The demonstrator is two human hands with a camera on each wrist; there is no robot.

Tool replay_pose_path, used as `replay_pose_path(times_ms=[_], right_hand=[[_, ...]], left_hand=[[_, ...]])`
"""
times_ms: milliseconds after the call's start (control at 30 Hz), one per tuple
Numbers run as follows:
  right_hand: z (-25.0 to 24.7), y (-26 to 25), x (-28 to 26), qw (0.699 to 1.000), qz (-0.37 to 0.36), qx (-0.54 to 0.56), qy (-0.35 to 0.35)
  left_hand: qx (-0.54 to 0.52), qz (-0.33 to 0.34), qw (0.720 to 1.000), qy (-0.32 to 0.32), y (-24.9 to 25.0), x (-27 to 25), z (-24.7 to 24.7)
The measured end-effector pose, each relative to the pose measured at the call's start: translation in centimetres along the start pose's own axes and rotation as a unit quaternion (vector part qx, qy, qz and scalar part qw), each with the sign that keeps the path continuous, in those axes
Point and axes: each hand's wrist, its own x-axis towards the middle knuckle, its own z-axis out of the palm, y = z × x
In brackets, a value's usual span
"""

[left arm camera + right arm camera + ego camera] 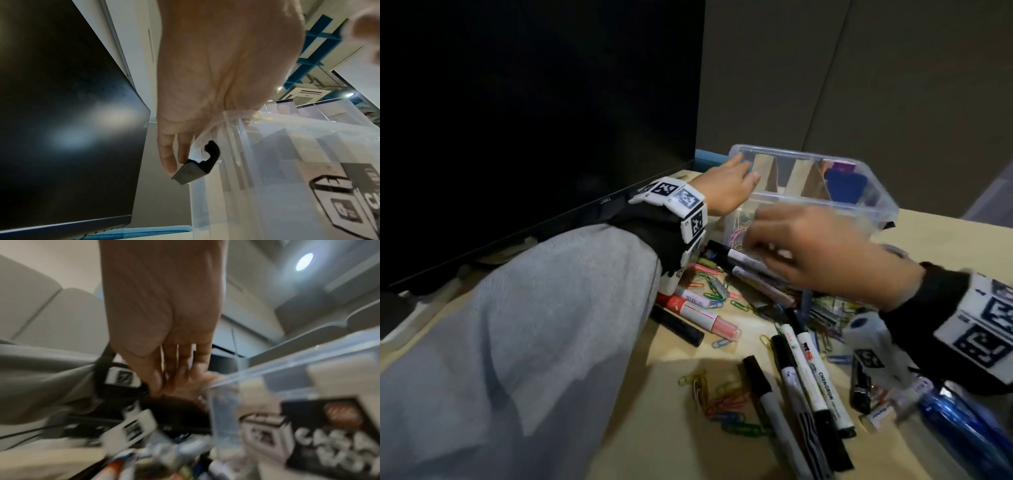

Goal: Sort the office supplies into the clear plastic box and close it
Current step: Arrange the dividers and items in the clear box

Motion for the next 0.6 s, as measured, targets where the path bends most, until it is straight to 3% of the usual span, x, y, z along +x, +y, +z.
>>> replay_pose_path(times_ms=[100, 433, 600], right_hand=[[1.9, -2.3, -0.1, 0.991, -0.076, 0.039, -0.107], [2.4, -8.1, -0.5, 0.938, -0.256, 0.096, -0.214], [3.1, -8.7, -1.6, 0.926, -0.279, 0.082, -0.242]], left_hand=[[0.002, 0.0, 1.0, 0.004, 0.0, 0.0, 0.1], [0.031, 0.022, 0.999, 0.003, 0.4, -0.9, -0.2], [0.038, 0.018, 0.999, 0.0, 0.6, -1.0, -0.4]])
